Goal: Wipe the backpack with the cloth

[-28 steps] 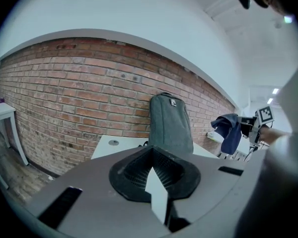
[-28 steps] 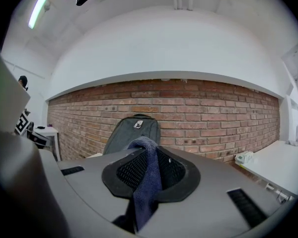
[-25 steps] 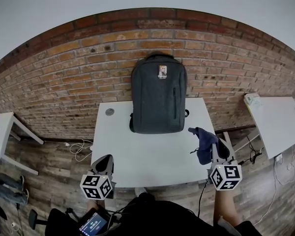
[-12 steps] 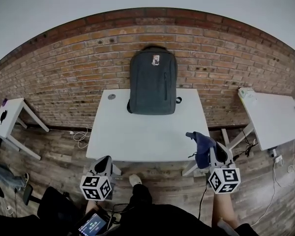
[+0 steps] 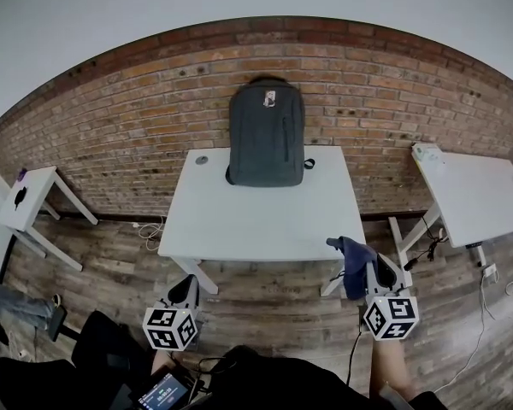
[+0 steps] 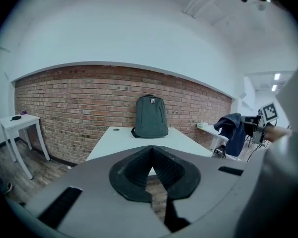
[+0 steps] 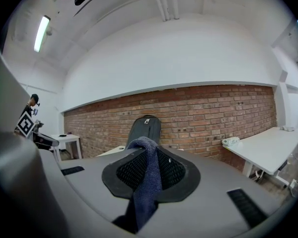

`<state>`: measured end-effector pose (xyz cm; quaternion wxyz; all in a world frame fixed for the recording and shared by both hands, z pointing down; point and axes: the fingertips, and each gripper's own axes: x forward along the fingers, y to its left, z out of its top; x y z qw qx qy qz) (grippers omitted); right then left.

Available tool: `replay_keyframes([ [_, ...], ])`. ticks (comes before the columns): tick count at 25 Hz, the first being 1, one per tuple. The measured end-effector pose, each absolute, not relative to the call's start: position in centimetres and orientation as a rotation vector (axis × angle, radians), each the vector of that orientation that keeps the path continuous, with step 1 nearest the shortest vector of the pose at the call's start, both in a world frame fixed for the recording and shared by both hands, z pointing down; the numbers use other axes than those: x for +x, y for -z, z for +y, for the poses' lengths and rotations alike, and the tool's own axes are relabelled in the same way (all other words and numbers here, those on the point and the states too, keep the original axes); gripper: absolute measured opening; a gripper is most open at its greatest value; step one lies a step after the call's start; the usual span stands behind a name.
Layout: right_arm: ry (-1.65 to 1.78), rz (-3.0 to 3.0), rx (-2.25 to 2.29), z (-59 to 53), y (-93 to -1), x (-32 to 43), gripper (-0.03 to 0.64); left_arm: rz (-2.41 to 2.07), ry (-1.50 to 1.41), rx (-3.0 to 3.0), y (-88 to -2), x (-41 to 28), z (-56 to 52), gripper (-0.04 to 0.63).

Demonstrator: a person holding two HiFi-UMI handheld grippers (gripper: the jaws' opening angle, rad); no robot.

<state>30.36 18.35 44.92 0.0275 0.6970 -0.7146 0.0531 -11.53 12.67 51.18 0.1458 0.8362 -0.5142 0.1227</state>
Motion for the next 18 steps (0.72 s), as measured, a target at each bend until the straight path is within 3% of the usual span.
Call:
replay_keyframes([
  [18,-0.192,-2.207,2.112,24.3,-45.6,24.2,0.048,-1.413,-0.418,2.404,-52.7,-15.9,19.2,-0.003],
])
